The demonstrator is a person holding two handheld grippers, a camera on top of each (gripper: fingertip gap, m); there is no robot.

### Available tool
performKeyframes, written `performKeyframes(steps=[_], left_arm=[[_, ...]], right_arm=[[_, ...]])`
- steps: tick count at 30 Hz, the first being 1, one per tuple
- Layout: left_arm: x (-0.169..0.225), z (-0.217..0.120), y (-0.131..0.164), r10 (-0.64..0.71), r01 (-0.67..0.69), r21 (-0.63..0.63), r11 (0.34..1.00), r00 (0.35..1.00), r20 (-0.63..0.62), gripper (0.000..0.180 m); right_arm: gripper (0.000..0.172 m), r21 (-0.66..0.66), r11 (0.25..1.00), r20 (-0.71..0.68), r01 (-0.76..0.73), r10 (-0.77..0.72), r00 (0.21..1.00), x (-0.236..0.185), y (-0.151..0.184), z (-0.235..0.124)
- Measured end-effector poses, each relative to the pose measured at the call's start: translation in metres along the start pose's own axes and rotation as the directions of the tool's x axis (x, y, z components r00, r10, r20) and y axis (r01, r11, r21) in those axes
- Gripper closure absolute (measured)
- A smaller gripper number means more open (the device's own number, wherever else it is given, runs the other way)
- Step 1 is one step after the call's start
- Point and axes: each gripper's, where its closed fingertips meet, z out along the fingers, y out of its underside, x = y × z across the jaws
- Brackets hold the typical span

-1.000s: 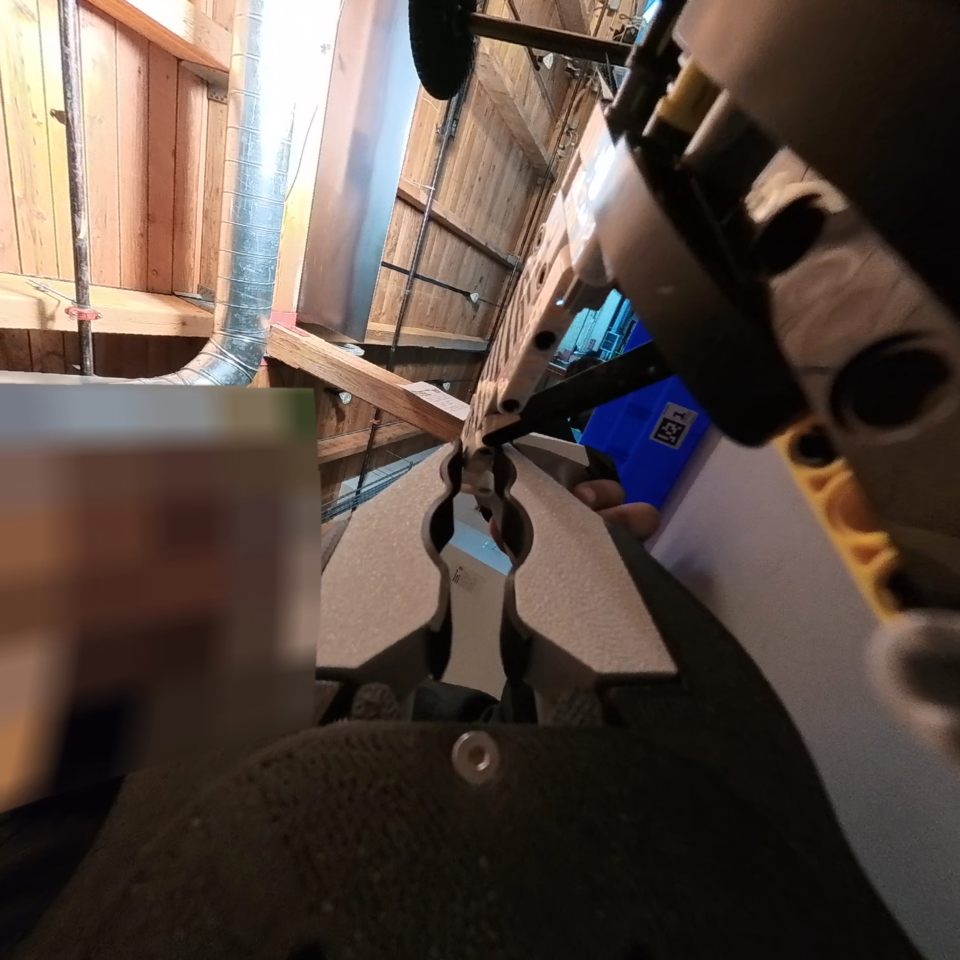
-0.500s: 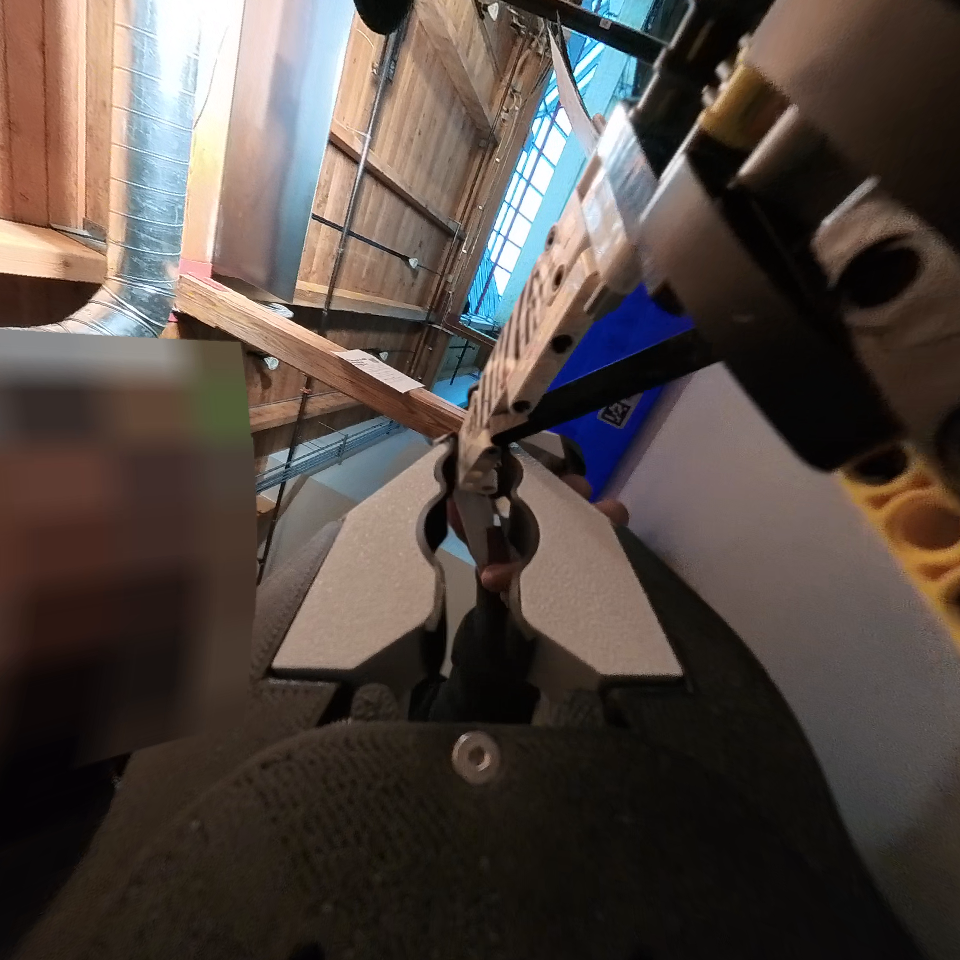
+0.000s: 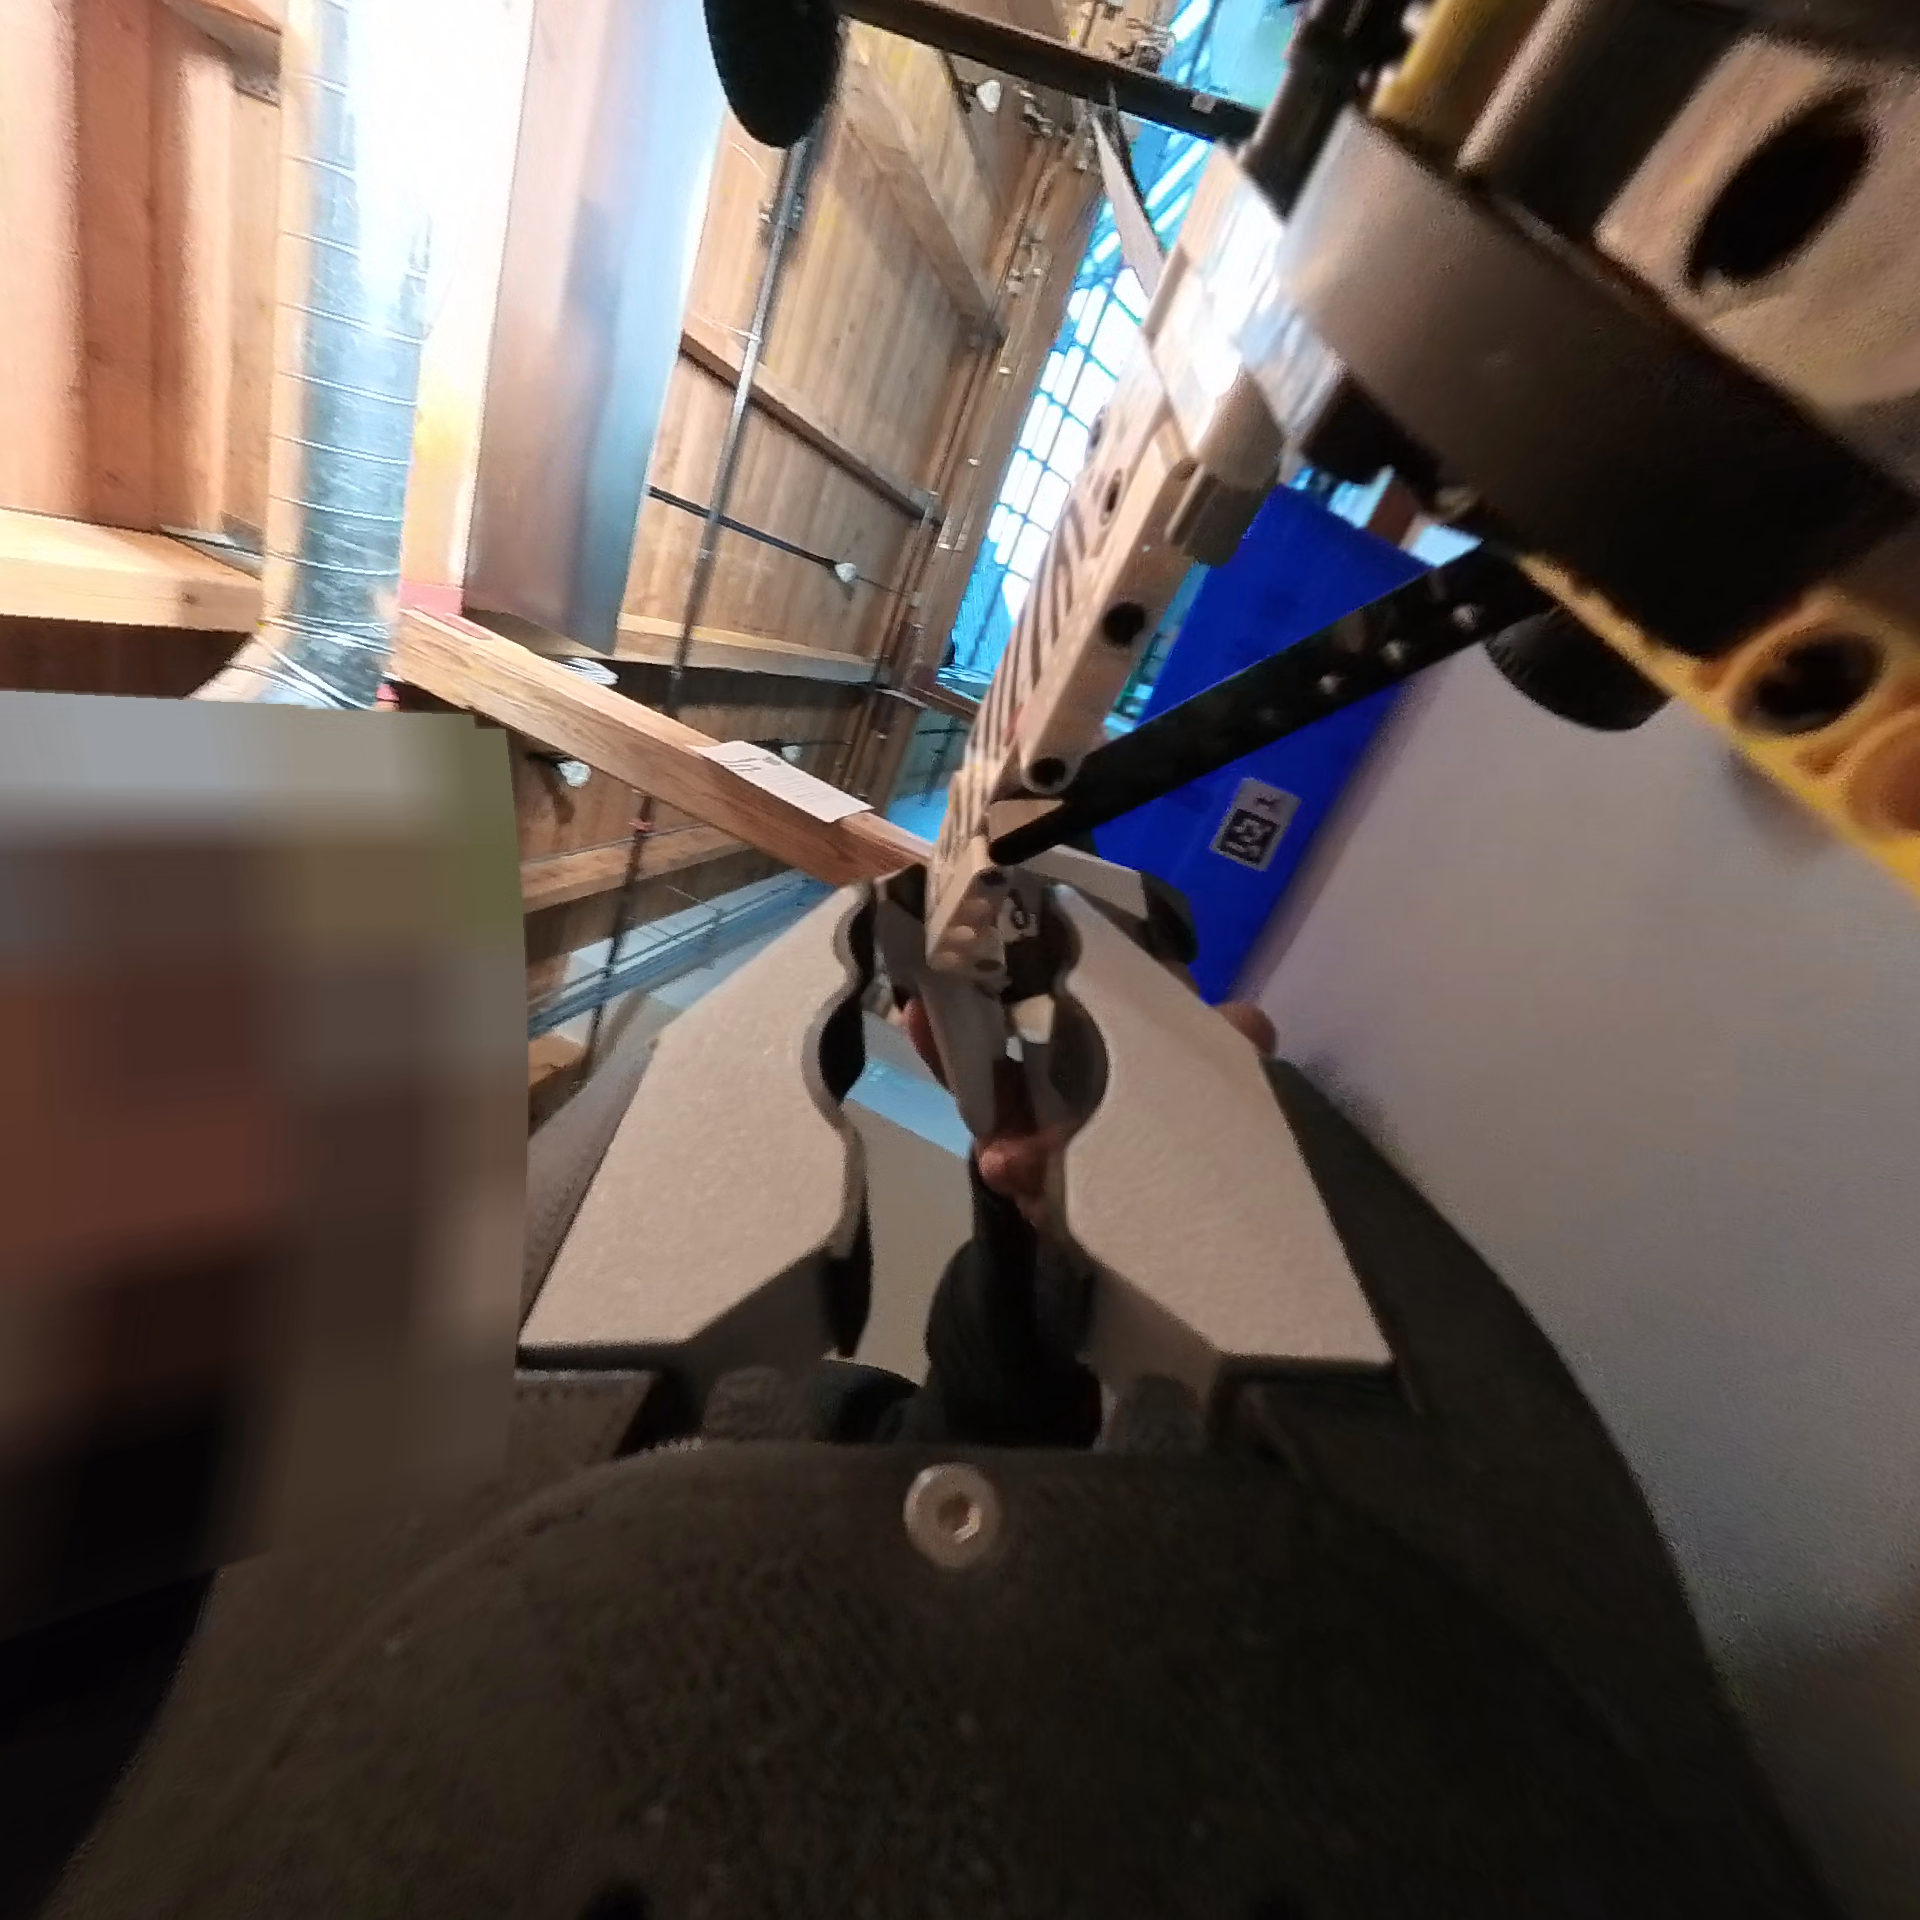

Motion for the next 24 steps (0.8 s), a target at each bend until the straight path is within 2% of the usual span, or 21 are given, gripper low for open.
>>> performKeyframes(steps=[3, 9, 18, 24], left_arm=[[0.0011, 0.0000, -0.0005, 0.003, -0.003, 0.004, 1.000, 1.000, -0.005, 0.164], [0.0024, -0.0003, -0.0012, 0.039, -0.039, 0.004, 0.999, 0.999, 0.004, 0.164], [-0.0021, 0.0013, -0.0046, 0.035, -0.036, 0.026, 0.999, 0.999, 0.026, 0.166], [-0.0028, 0.0041, -0.0056, 0.004, -0.005, 0.052, 0.999, 1.000, 0.020, 0.166]], right_arm=[[0.162, 0.005, 0.999, 0.035, -0.054, 0.054, 0.998, -0.0010, 0.0005, 0.0006], [0.157, -0.001, 0.999, 0.040, -0.043, 0.043, 0.998, -0.0036, 0.0027, 0.0008], [0.163, -0.043, 0.999, -0.013, -0.002, 0.001, 1.000, -0.0010, 0.0047, -0.0030], [0.164, -0.032, 0.997, 0.010, -0.065, 0.065, 0.998, -0.0013, 0.0030, -0.0059]])
